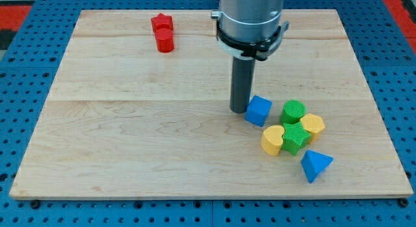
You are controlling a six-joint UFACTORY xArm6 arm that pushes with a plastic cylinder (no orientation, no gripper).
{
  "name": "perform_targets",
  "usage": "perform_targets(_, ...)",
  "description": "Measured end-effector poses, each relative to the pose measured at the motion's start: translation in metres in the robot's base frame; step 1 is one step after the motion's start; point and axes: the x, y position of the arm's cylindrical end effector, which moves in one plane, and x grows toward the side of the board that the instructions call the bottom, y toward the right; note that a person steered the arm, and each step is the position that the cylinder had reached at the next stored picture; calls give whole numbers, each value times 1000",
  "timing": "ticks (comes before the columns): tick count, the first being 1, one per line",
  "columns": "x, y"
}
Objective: Separate the red blocks from each other
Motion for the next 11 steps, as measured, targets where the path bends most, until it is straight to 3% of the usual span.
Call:
perform_targets(1,0,24)
perform_targets(2,-9,8)
perform_targets(5,-219,0)
perform_targets(6,-256,-82)
perform_targets(7,-267,-184)
perform_targets(10,-173,-143)
perform_targets(11,-174,-124)
